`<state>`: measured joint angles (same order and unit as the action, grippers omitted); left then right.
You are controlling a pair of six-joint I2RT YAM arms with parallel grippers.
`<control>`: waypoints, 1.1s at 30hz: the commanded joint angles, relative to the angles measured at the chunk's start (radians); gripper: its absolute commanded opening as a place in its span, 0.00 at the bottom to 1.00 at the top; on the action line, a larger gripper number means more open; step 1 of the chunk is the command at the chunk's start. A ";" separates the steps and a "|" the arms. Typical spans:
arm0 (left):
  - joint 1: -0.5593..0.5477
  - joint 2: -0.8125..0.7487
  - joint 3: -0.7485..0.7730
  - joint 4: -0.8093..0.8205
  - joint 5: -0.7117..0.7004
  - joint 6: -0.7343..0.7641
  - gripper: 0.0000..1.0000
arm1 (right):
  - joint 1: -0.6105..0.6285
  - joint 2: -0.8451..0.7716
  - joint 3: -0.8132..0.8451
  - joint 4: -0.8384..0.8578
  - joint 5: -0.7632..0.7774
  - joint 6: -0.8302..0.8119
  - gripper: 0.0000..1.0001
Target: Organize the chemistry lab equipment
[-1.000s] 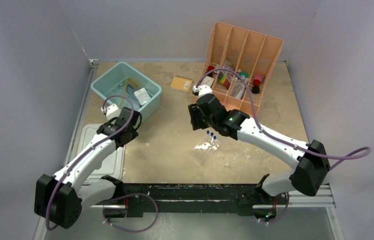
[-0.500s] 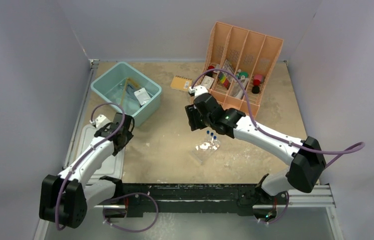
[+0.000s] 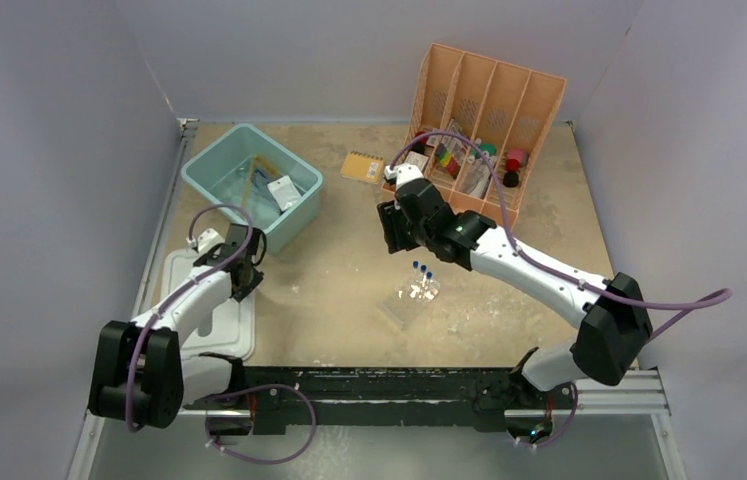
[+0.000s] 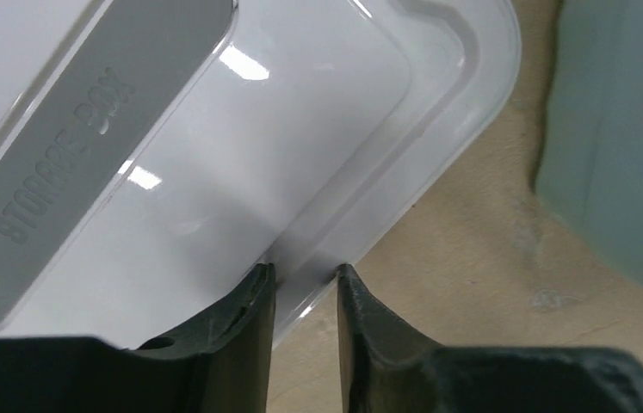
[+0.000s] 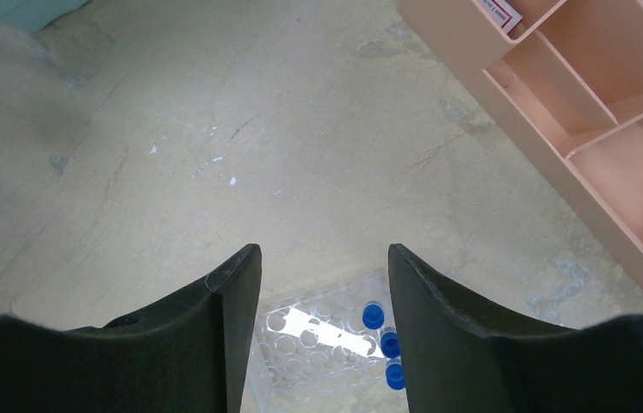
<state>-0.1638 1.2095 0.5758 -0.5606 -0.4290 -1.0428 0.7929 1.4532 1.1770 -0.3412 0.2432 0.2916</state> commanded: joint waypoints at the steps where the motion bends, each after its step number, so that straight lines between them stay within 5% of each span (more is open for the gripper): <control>1: 0.003 0.049 0.014 0.104 0.084 0.007 0.21 | -0.017 -0.019 0.018 0.040 -0.007 -0.025 0.58; 5: 0.012 0.053 0.034 0.102 0.058 -0.002 0.05 | -0.023 -0.024 0.018 0.042 -0.008 -0.029 0.58; 11: 0.075 0.051 0.045 0.103 0.056 -0.026 0.00 | -0.026 -0.035 0.013 0.038 -0.004 -0.031 0.58; 23: 0.071 -0.084 0.059 -0.011 0.177 0.060 0.37 | -0.028 -0.061 -0.019 0.045 0.001 -0.017 0.58; 33: -0.106 -0.028 0.007 -0.030 0.084 -0.050 0.44 | -0.028 -0.070 -0.046 0.063 -0.016 -0.005 0.58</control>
<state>-0.2096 1.1500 0.5900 -0.5686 -0.2798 -1.0355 0.7673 1.4296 1.1412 -0.3164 0.2394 0.2768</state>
